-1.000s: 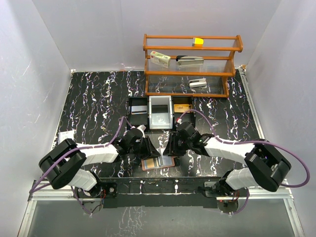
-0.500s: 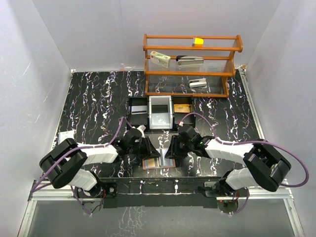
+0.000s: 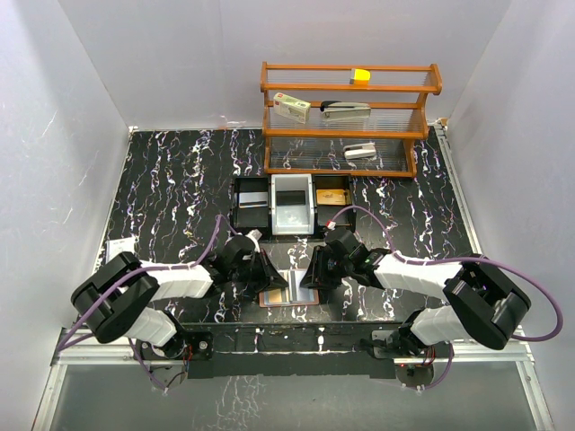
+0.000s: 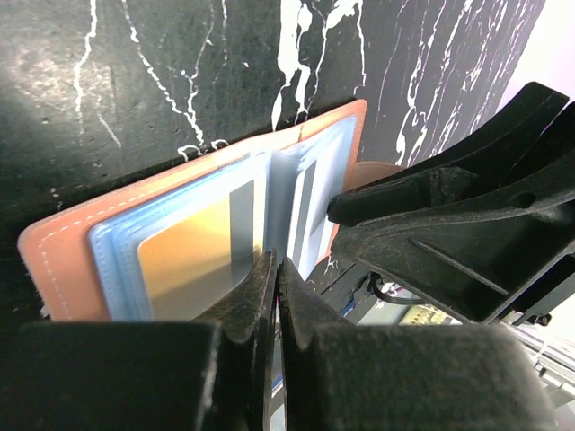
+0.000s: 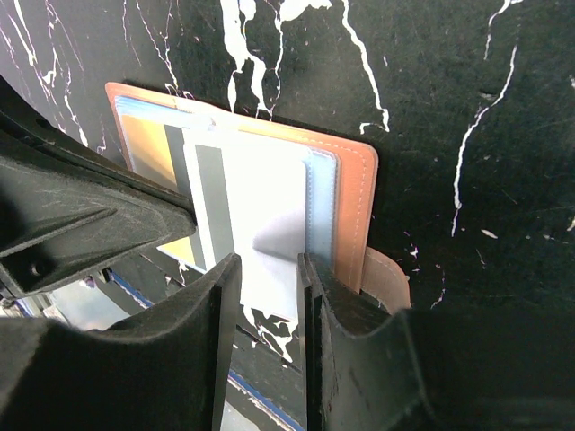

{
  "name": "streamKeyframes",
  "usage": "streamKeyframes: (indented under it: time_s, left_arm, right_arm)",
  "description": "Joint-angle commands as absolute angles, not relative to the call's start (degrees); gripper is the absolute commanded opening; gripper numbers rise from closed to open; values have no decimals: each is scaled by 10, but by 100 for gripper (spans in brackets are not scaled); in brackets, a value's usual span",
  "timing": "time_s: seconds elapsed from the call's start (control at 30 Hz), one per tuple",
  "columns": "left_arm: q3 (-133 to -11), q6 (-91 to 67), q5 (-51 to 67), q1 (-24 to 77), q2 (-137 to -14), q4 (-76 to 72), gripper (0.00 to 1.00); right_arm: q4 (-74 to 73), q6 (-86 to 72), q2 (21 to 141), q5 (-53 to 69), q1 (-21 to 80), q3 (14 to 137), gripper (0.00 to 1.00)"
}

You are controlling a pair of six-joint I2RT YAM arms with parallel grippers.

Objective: Take the credit cards out of the card holder

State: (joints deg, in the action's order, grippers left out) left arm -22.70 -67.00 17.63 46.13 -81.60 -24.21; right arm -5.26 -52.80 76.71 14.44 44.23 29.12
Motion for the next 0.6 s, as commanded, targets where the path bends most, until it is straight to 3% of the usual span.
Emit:
streamKeyframes:
  time_s: [0.0, 0.17, 0.2, 0.27, 0.33, 0.57]
  left_arm:
    - [-219, -664, 181, 449, -787, -231, 0]
    - [-213, -656, 181, 443, -768, -228, 0]
    - [-215, -654, 186, 443, -772, -233, 2]
    - [-222, -654, 194, 443, -781, -231, 19]
    - [-224, -656, 205, 443, -802, -242, 26]
    - [-226, -666, 240, 443, -850, -293, 33]
  right_arm:
    - [-59, -526, 769, 115, 442, 289, 30]
    - [-59, -526, 770, 115, 441, 291, 31]
    - [-59, -526, 769, 115, 441, 292, 31]
    - [-59, -525, 771, 116, 441, 294, 31]
    - [-60, -523, 774, 116, 442, 296, 31]
    - [-54, -524, 775, 122, 442, 292, 31]
